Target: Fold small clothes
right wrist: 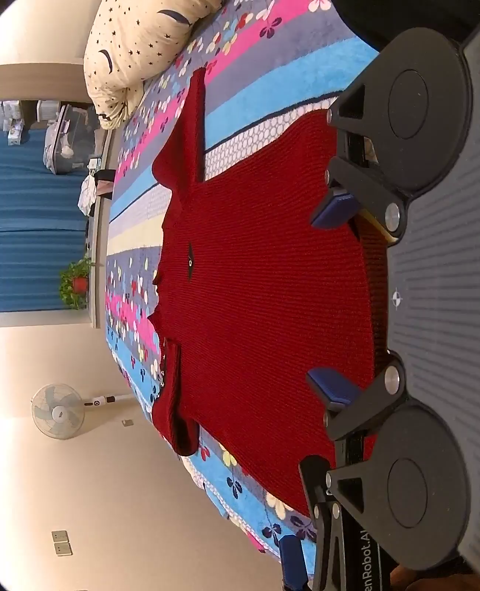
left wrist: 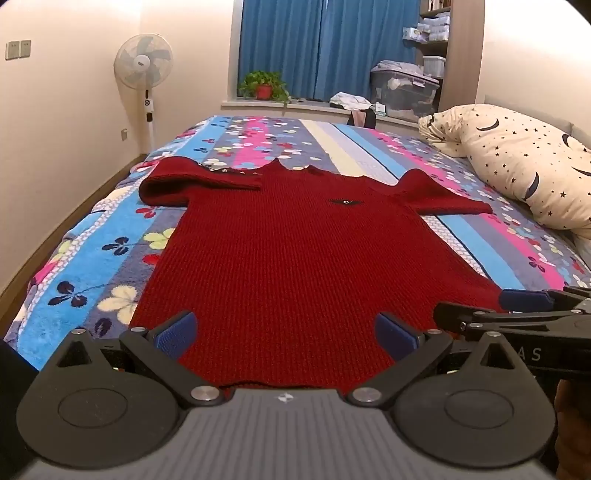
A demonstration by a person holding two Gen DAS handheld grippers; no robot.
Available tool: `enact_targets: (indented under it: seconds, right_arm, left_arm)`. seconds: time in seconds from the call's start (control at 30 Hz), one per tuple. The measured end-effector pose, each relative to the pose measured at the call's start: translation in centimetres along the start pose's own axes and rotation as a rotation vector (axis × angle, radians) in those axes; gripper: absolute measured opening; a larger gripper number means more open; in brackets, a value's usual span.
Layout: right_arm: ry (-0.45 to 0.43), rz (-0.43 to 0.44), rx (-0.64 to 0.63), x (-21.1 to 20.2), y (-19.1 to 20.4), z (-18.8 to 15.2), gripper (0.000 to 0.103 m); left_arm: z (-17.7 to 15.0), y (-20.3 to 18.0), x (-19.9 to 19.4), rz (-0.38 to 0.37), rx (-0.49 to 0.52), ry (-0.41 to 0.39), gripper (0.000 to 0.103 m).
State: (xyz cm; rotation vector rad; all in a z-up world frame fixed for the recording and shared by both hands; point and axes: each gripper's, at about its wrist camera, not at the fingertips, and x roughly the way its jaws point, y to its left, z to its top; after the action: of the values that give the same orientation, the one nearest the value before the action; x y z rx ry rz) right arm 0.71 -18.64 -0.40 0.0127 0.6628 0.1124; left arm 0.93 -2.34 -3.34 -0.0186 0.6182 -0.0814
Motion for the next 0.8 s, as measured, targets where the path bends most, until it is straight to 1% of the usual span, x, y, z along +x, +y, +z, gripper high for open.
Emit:
enact_targets:
  seconds: [0.8]
  right_arm:
    - [-0.003,-0.003,-0.001,0.33,0.16,-0.11,0.084]
  left_arm:
    - [-0.01,-0.12,0.02,-0.004,0.0,-0.002,0.103]
